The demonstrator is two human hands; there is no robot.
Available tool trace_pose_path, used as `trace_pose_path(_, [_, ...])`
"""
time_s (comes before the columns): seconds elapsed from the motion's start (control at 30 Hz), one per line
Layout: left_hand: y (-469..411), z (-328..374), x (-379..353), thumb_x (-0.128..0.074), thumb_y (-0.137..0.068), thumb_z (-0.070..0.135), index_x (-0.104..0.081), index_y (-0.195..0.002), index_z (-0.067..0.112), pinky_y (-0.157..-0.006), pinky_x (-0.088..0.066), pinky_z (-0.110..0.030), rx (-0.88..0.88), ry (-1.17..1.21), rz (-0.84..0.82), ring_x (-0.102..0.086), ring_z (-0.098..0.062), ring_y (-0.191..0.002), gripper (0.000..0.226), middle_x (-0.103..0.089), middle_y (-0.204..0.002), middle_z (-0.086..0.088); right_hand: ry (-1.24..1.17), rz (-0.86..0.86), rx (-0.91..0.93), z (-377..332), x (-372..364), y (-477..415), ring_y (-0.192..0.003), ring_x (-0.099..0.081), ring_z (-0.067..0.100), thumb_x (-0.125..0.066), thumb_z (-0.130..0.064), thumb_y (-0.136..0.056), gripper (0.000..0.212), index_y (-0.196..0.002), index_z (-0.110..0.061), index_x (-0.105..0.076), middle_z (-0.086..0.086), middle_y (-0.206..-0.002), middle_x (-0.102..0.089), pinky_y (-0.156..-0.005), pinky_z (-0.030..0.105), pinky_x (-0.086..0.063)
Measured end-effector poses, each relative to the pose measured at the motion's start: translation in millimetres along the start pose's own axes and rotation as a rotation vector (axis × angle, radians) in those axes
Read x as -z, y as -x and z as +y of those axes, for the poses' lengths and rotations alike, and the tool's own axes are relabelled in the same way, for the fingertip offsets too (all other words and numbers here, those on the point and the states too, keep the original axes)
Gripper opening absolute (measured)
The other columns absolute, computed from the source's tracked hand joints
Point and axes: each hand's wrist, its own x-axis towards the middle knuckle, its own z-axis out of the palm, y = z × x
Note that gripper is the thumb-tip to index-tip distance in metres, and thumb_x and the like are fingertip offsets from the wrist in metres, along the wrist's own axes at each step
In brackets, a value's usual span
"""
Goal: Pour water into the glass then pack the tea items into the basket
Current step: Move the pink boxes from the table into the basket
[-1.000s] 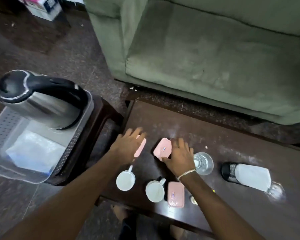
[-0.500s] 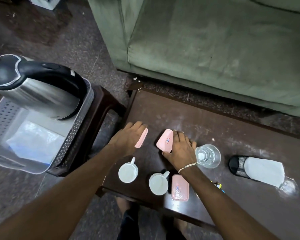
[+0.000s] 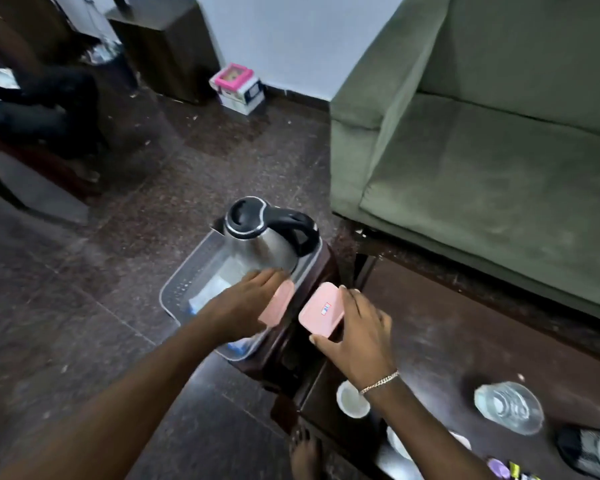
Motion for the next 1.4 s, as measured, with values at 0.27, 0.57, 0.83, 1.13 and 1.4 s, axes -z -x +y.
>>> trace_pose_path(0.27, [40.5, -106.9, -7.8, -0.091, -0.070, 0.020, -0.037, -0.153, 0.020, -0.107, -0.040, -0.029, 0.127, 0.064, -0.142, -0.050, -0.023, -0.132, 0.098, -0.043, -0.153, 0.002, -0.054, -0.116, 0.069, -117.0, -73.6, -22.7, -0.139, -0.040, 0.017, -0.073, -0.056, -0.063, 0.089, -0.141, -0.024, -0.045, -0.005, -0.137, -0.051, -0.106, 0.042, -0.033])
trace_pose_path(0.57, [25.3, -140.7, -48.5, -0.088, -0.066, 0.021, -0.039, -0.147, 0.026, -0.096, -0.051, -0.041, 0.045, 0.109, -0.313, -0.060, -0.027, -0.114, 0.094, -0.044, -0.141, 0.005, 0.104, -0.237, -0.009, -133.9, -133.0, -15.9, -0.151, -0.027, 0.027, -0.075, -0.044, -0.070, 0.080, -0.140, -0.020, -0.047, -0.001, -0.138, -0.052, -0.112, 0.050, -0.023])
trace_pose_path(0.83, [18.1, -150.5, -63.6, -0.081, -0.074, 0.009, -0.042, -0.142, 0.030, -0.095, -0.052, -0.049, 0.031, 0.167, -0.367, -0.061, -0.027, -0.117, 0.081, -0.045, -0.135, 0.006, 0.143, -0.354, -0.002, -132.0, -133.6, -28.1, -0.153, -0.017, 0.031, -0.080, -0.046, -0.071, 0.081, -0.139, -0.017, -0.047, 0.001, -0.139, -0.050, -0.111, 0.055, -0.018])
trace_pose_path(1.13, [29.7, -122.5, -44.5, -0.092, -0.072, 0.029, -0.031, -0.159, 0.034, -0.110, -0.045, -0.042, 0.083, 0.056, -0.117, -0.035, -0.026, -0.135, 0.107, -0.030, -0.156, 0.000, 0.050, -0.220, 0.093, -108.9, -100.7, -16.7, -0.149, -0.028, 0.028, -0.074, -0.056, -0.075, 0.083, -0.146, -0.022, -0.046, -0.004, -0.148, -0.046, -0.107, 0.055, -0.031])
trace_pose_path(1.4, [20.8, 4.4, -40.9, -0.087, -0.080, 0.032, -0.050, -0.150, 0.020, -0.101, -0.052, -0.040, -0.071, 0.269, 0.048, -0.058, -0.026, -0.124, 0.080, -0.051, -0.143, -0.002, -0.040, -0.162, -0.034, -11.8, -38.1, 35.5, -0.124, -0.046, 0.028, -0.067, -0.053, -0.087, 0.065, -0.142, -0.022, -0.054, -0.002, -0.143, -0.050, -0.102, 0.046, -0.044])
